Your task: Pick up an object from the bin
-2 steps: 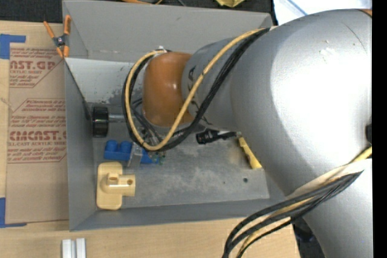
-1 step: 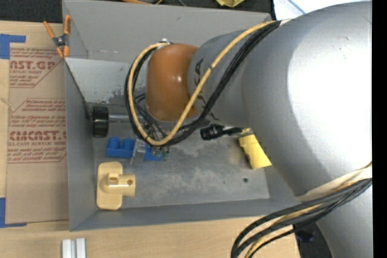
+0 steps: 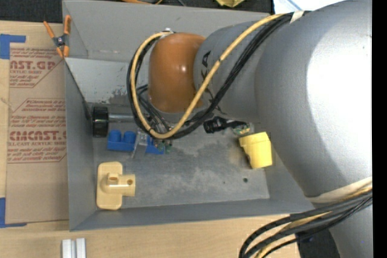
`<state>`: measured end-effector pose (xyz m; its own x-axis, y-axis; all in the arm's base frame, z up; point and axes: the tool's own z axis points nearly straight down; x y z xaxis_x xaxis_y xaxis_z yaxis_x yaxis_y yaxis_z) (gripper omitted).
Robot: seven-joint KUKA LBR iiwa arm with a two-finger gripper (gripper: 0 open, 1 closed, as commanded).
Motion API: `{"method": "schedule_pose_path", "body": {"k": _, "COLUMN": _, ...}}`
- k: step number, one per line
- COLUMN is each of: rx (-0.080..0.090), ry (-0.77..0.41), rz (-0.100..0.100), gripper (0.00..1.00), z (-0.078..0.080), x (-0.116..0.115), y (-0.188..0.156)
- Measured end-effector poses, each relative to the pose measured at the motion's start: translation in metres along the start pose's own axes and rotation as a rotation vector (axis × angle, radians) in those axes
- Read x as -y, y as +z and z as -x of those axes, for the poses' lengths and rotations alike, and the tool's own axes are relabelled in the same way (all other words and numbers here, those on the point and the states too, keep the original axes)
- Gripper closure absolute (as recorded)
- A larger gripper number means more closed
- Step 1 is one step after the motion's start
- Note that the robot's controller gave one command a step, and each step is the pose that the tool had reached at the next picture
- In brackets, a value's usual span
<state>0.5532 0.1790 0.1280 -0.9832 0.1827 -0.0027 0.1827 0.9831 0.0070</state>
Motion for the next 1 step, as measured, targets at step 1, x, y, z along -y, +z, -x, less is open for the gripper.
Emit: {"method": "schedule_pose_path", "body": {"k": 1, "rx": -0.003, "ry": 0.000, "rz": -0.001, "gripper": 1.00, "z": -0.0010, "x": 0.0001, "y": -0.0121}}
